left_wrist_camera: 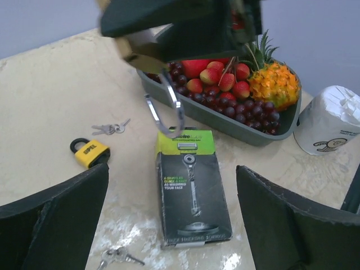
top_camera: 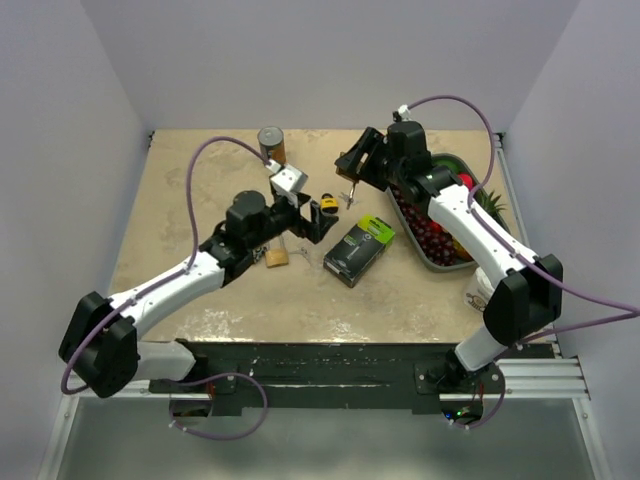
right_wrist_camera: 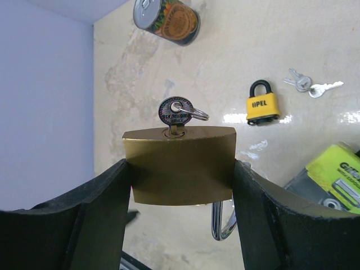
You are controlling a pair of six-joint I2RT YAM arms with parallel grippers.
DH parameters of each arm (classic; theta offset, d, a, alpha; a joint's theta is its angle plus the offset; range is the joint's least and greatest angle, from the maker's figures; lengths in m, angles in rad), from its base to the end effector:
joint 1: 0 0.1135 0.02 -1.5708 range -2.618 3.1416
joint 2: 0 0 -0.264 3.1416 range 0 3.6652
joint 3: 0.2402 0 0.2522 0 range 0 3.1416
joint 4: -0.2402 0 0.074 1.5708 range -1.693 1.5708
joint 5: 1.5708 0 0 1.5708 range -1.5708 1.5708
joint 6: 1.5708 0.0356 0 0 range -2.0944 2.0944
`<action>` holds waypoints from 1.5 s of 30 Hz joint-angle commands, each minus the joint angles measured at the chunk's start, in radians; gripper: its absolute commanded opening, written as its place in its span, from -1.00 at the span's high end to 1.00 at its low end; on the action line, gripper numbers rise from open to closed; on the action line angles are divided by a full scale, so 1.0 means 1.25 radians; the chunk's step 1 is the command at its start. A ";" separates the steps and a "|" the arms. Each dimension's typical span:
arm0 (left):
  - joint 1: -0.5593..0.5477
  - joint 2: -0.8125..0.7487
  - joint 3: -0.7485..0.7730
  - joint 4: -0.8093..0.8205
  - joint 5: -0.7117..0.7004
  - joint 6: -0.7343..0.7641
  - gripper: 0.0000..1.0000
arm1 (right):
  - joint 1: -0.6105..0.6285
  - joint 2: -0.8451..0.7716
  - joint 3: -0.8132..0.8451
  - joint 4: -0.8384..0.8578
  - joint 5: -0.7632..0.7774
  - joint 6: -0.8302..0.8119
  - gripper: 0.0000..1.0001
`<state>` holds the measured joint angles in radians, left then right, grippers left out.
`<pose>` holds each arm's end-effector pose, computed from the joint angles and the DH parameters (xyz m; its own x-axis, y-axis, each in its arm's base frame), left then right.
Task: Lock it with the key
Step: Pick up the lock from the center of the board.
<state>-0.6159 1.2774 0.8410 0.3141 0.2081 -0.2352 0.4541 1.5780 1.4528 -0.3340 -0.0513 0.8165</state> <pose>0.2398 -0.1788 0.3038 -0.2676 -0.0900 -0.9593 0.6892 0.6779 -0.2558 0.3323 0.1642 0.3579 -0.6221 0.5062 -0.5973 -0.0380 0.7424 0.6688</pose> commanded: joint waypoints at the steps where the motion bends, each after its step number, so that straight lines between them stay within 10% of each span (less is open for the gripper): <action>1: -0.086 0.059 0.005 0.176 -0.215 0.096 -0.98 | 0.009 0.013 0.119 0.050 0.010 0.096 1.00; 21: -0.134 0.218 0.065 0.293 -0.355 0.146 -0.42 | 0.056 0.027 0.114 0.055 -0.010 0.146 1.00; 31: -0.144 0.230 0.087 0.300 -0.337 0.170 1.00 | 0.058 0.014 0.091 0.054 -0.014 0.160 0.98; 38: -0.142 0.175 0.078 0.262 -0.299 0.172 1.00 | 0.034 0.000 0.081 0.067 -0.033 0.130 -0.70; 45: -0.067 0.057 0.055 0.122 -0.082 0.127 1.00 | -0.058 -0.053 0.064 0.116 -0.074 -0.034 -0.98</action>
<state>-0.7517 1.4784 0.8883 0.4473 -0.1081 -0.0448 0.4492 1.6135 1.5311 -0.3096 -0.1017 0.9421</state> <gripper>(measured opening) 0.106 0.986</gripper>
